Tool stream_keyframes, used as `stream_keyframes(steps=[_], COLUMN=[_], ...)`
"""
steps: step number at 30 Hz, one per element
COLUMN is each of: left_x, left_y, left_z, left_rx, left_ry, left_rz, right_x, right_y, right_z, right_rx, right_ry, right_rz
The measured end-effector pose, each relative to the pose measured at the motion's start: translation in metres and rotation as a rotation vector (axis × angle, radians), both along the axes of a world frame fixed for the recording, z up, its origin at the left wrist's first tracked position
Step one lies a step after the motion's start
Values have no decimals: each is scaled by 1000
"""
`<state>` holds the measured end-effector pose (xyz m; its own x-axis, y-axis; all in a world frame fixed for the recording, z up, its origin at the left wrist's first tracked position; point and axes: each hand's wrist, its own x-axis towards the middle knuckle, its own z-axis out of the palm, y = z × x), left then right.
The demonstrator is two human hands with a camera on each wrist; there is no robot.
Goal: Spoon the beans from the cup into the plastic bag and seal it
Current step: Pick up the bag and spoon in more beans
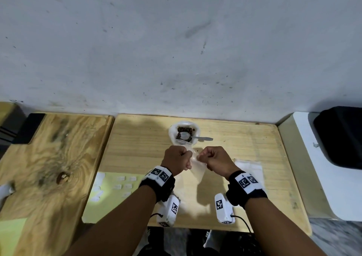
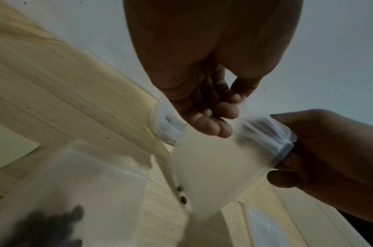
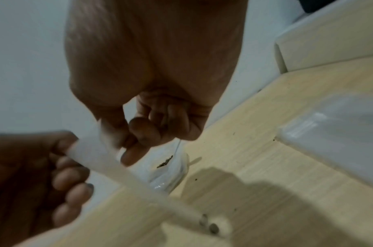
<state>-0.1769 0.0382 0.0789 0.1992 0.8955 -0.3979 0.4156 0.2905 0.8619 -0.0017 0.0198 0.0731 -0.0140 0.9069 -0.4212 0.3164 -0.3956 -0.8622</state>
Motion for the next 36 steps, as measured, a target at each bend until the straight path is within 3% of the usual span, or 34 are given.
stream_keyframes(steps=[4,8,12,18,27,36], left_x=[0,3,2,3,0,-6], left_y=[0,-7,-14,-12,-8,-5], left_z=[2,-10,-13,-13,-20,-23], left_rx=[172,280,287,346,439,341], left_ry=[137,155,255,340,351,289], left_rz=[-120,-76,-236,-265,-280,-304], right_x=[7,8,7,7,9,3], right_y=[4,5,6,9,15,18], right_z=[-8,1,8,15,-3,1], right_rx=[50,40,62,44,176,35], right_ry=[-101,44,124,186,-226,-329], right_rz=[-93,-42,-22,69,191,234])
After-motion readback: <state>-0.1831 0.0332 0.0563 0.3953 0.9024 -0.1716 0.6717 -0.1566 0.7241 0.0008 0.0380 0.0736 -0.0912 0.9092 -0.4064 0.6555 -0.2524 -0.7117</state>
